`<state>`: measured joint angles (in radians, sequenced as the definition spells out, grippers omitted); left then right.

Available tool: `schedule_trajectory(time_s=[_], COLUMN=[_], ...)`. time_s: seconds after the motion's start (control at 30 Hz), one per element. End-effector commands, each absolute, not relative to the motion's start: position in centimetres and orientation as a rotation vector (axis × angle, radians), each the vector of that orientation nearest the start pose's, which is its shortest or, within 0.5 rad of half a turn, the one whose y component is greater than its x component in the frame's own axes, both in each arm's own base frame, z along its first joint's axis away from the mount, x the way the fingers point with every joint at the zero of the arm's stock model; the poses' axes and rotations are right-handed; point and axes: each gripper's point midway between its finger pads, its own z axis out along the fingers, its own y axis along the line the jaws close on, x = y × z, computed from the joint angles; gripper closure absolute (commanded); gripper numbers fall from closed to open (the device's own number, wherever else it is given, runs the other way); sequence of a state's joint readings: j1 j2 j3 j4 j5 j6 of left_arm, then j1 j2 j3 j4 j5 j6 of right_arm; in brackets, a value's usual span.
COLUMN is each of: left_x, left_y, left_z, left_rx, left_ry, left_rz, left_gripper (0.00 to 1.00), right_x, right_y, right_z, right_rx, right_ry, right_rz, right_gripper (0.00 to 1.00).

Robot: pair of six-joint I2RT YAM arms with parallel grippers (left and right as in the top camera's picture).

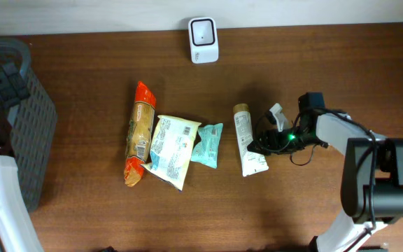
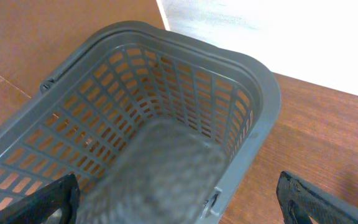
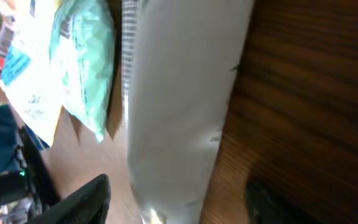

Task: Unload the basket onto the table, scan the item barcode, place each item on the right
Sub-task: 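Lift the white tube with the right gripper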

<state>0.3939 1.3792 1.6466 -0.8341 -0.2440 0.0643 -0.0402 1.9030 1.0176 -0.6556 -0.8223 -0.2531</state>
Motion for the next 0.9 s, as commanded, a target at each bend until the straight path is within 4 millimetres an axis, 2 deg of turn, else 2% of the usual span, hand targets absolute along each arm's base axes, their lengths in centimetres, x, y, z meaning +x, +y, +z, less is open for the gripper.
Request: schedule_trajectory(time_s=[0.0,0.1,0.17,0.23,0.27,0.3,0.4,0.5,0.57,0.63,0.77,0.87], left_x=[34.7,34.7,34.7,34.7,34.7,34.7,34.7,34.7,34.7,34.7,34.7,34.7], left_y=[19.1,19.1,19.1,19.1,19.1,19.1,19.1,19.1,19.1,19.1,19.1,19.1], left_z=[36.9,36.9,36.9,36.9,36.9,36.9,36.9,36.9,36.9,36.9,36.9,36.9], left_rx=[-0.489,-0.489,-0.489,-0.489,-0.489,-0.489,-0.489,-0.489,-0.489,-0.489,-0.489,-0.489], left_ry=[2.103,2.103,2.103,2.103,2.103,2.103,2.103,2.103,2.103,2.103,2.103,2.103], left_rz=[0.540,0.541,0.540,0.540,0.540,0.540,0.540,0.540,0.540,0.540,0.540,0.541], left_gripper=[0.01,0.01,0.01,0.01,0.01,0.01,0.01,0.01,0.01,0.01,0.01,0.01], right_x=[32.0,32.5,32.9,33.3,33.4,33.4,33.5,33.5,33.5,33.6,33.7,33.8], right_y=[12.2,12.1,12.1,12.2,12.3,12.5,13.6,14.3,14.3,14.2,14.3,15.4], right_z=[2.2,2.1,2.1,2.1,2.1,2.1,2.0,1.3,0.9,1.0,1.7,4.6], right_rx=[-0.328,-0.290,-0.279,-0.279,-0.290,-0.302,-0.364,-0.377,-0.358,-0.344,-0.318,-0.359], right_ry=[2.686,2.691,2.683,2.674,2.669,2.664,2.648,2.669,2.679,2.679,2.667,2.561], right_rz=[1.279,1.265,1.261,1.247,1.245,1.242,1.233,1.221,1.226,1.227,1.264,1.377], right_gripper=[0.46,0.64,0.65,0.62,0.48,0.45,0.45,0.53,0.69,0.91,0.96,0.96])
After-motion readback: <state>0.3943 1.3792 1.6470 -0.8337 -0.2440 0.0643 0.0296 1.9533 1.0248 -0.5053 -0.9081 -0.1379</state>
